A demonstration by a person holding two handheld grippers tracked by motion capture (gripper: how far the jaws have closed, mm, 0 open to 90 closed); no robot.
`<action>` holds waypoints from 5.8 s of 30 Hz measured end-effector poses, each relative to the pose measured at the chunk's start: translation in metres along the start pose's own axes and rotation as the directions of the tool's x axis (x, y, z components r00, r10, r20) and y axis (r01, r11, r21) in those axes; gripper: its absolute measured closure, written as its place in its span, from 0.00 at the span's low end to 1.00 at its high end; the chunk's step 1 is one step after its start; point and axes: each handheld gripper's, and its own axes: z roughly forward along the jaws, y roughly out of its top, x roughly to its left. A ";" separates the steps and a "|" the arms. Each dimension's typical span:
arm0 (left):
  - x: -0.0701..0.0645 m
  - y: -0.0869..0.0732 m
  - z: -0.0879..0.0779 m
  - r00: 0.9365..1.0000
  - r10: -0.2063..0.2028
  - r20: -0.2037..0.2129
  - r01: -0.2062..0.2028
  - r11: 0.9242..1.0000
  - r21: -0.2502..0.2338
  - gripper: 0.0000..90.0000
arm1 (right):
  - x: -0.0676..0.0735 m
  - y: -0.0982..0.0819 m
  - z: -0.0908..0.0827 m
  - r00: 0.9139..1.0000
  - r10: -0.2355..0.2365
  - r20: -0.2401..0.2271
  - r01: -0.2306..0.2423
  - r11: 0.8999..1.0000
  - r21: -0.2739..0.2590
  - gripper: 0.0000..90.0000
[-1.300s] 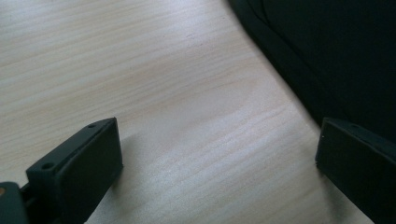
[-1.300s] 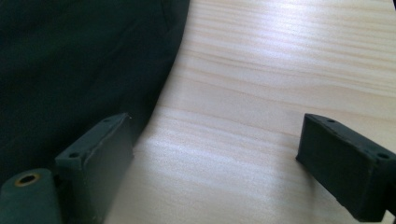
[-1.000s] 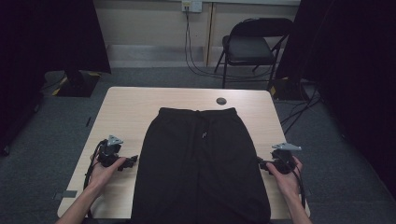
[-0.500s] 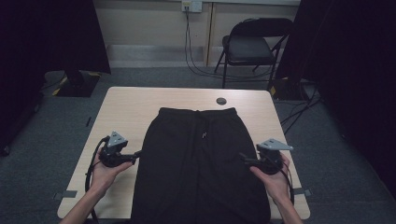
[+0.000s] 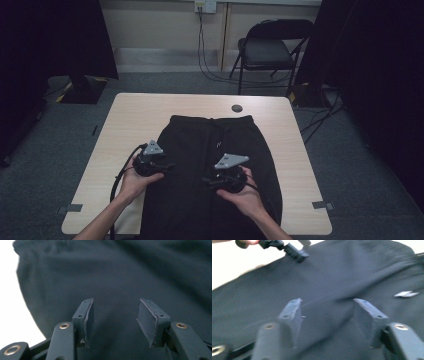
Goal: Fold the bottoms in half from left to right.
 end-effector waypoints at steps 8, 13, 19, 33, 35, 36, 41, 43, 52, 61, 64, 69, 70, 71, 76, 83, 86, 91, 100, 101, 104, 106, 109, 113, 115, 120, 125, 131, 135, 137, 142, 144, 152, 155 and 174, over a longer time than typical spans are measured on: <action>-0.001 -0.009 0.011 1.000 -0.014 0.014 0.013 0.999 0.047 0.57 | 0.008 -0.019 0.030 0.999 -0.019 -0.040 0.022 0.998 0.065 0.61; -0.003 -0.015 0.007 1.000 -0.020 0.008 0.020 0.999 0.025 0.57 | 0.007 -0.032 0.031 0.999 -0.006 -0.033 0.008 0.997 0.071 0.62; -0.013 -0.023 -0.003 1.000 -0.030 0.003 0.029 0.999 0.045 0.57 | 0.012 -0.042 0.020 0.999 -0.038 -0.028 0.040 0.996 0.075 0.62; -0.040 -0.025 -0.023 0.997 -0.049 0.058 0.046 0.997 0.055 0.58 | 0.027 -0.065 -0.017 0.996 -0.093 -0.002 0.092 0.989 0.117 0.60; -0.031 -0.019 -0.025 0.997 -0.060 0.046 0.059 0.998 0.013 0.57 | 0.026 -0.059 -0.015 0.998 -0.054 -0.022 0.056 0.992 0.117 0.55; -0.029 -0.017 -0.026 0.999 -0.039 0.024 0.039 0.999 0.011 0.57 | 0.027 -0.055 -0.018 0.999 -0.053 -0.009 0.054 0.994 0.097 0.54; -0.013 -0.009 -0.013 1.000 -0.021 -0.007 0.021 1.000 0.024 0.59 | 0.036 -0.026 -0.033 0.998 -0.052 -0.021 0.052 0.999 0.005 0.57; -0.004 -0.004 -0.002 0.998 -0.061 0.005 0.061 0.998 0.018 0.60 | 0.048 -0.013 -0.032 0.997 -0.069 -0.040 0.069 0.998 -0.012 0.60; 0.000 -0.009 0.014 0.999 -0.032 -0.014 0.032 0.999 0.021 0.62 | 0.115 0.022 0.028 0.953 -0.186 -0.240 0.191 0.982 -0.002 0.69; 0.001 -0.010 0.014 1.000 -0.022 -0.007 0.022 1.000 0.012 0.62 | 0.145 0.013 0.080 0.930 -0.176 -0.323 0.204 0.978 0.053 0.48; 0.000 -0.009 0.014 1.000 -0.025 -0.014 0.026 1.000 0.013 0.61 | 0.150 0.010 0.088 0.934 -0.182 -0.307 0.208 0.977 0.055 0.43; 0.002 -0.009 0.013 0.999 -0.048 -0.024 0.049 0.999 0.024 0.55 | 0.150 0.008 0.084 0.937 -0.243 -0.252 0.261 0.965 0.039 0.79; 0.003 -0.009 0.012 0.998 -0.047 -0.028 0.048 0.998 0.030 0.55 | 0.147 0.007 0.082 0.941 -0.236 -0.244 0.253 0.966 0.042 0.87; 0.003 -0.009 0.012 0.998 -0.047 -0.028 0.048 0.998 0.030 0.54 | 0.147 0.007 0.082 0.941 -0.236 -0.244 0.253 0.966 0.042 0.87; 0.007 -0.008 0.005 0.996 -0.076 -0.045 0.075 0.997 -0.020 0.53 | 0.130 0.010 0.066 0.960 -0.216 -0.178 0.223 0.975 0.018 0.99; 0.005 -0.008 0.007 0.995 -0.060 -0.079 0.060 0.998 0.008 0.53 | 0.096 -0.005 0.043 0.978 -0.199 -0.067 0.203 0.978 0.048 0.99; 0.005 -0.011 0.011 0.995 -0.051 -0.081 0.053 0.998 0.027 0.53 | 0.089 -0.017 0.046 0.982 -0.176 -0.068 0.181 0.980 0.082 0.97; 0.005 -0.011 0.010 0.996 -0.050 -0.079 0.052 0.998 0.026 0.54 | 0.086 -0.012 0.051 0.988 -0.124 -0.097 0.129 0.991 0.039 0.67; 0.013 -0.007 0.001 0.992 -0.095 -0.083 0.094 0.995 -0.014 0.49 | 0.086 -0.012 0.060 0.992 -0.084 -0.093 0.088 0.995 0.038 0.92; 0.023 -0.007 -0.007 0.981 -0.161 -0.109 0.155 0.986 -0.058 0.47 | 0.086 -0.013 0.059 0.990 -0.093 -0.103 0.097 0.995 0.038 0.95; 0.034 -0.009 -0.011 0.967 -0.209 -0.144 0.203 0.978 -0.056 0.42 | 0.088 -0.014 0.059 0.988 -0.108 -0.109 0.113 0.993 0.037 0.99; 0.042 -0.010 -0.009 0.966 -0.198 -0.164 0.195 0.980 -0.034 0.40 | 0.088 -0.014 0.059 0.988 -0.106 -0.113 0.111 0.993 0.037 0.99; 0.052 -0.007 -0.004 0.963 -0.214 -0.161 0.206 0.977 -0.060 0.39 | 0.088 -0.014 0.059 0.988 -0.109 -0.113 0.114 0.993 0.036 0.99; 0.055 -0.008 0.005 0.961 -0.223 -0.164 0.217 0.975 -0.052 0.44 | 0.087 -0.014 0.059 0.987 -0.109 -0.118 0.114 0.993 0.036 0.99; 0.054 -0.008 0.007 0.963 -0.210 -0.169 0.205 0.978 -0.042 0.48 | 0.087 -0.014 0.059 0.987 -0.110 -0.118 0.114 0.993 0.035 0.99; 0.058 -0.015 0.012 0.956 -0.225 -0.188 0.227 0.974 -0.011 0.41 | 0.089 -0.015 0.059 0.988 -0.110 -0.107 0.114 0.993 0.032 0.99; 0.049 -0.010 0.016 0.969 -0.189 -0.161 0.191 0.982 -0.008 0.53 | 0.088 -0.014 0.059 0.987 -0.114 -0.110 0.118 0.992 0.034 0.99; 0.055 -0.007 0.020 0.955 -0.273 -0.115 0.271 0.962 -0.031 0.97 | 0.086 -0.012 0.062 0.989 -0.069 -0.128 0.074 0.996 0.039 0.99; 0.056 -0.003 0.017 0.963 -0.253 -0.097 0.253 0.967 -0.007 0.99 | 0.084 -0.011 0.063 0.989 -0.057 -0.135 0.063 0.997 0.039 0.99; 0.058 0.000 0.011 0.953 -0.296 -0.060 0.292 0.954 -0.063 0.99 | 0.084 -0.010 0.062 0.989 -0.047 -0.140 0.055 0.997 0.051 0.99; 0.056 0.009 -0.002 0.946 -0.323 -0.011 0.319 0.938 -0.135 0.99 | 0.084 -0.003 0.056 0.987 -0.053 -0.154 0.058 0.998 0.027 0.99; 0.055 0.011 -0.006 0.942 -0.334 0.011 0.331 0.930 -0.159 1.00 | 0.084 0.003 0.050 0.986 -0.048 -0.158 0.050 0.999 0.010 1.00; 0.059 0.036 -0.030 0.938 -0.345 0.032 0.341 0.906 -0.252 1.00 | 0.090 0.037 0.023 0.977 -0.042 -0.211 0.022 0.995 -0.097 1.00; 0.063 0.047 -0.042 0.938 -0.344 0.028 0.338 0.898 -0.280 1.00 | 0.093 0.053 0.013 0.976 -0.060 -0.210 0.030 0.989 -0.142 1.00; 0.060 0.087 -0.081 0.951 -0.307 -0.019 0.280 0.889 -0.362 1.00 | 0.084 0.116 -0.046 0.973 -0.104 -0.206 0.012 0.915 -0.404 1.00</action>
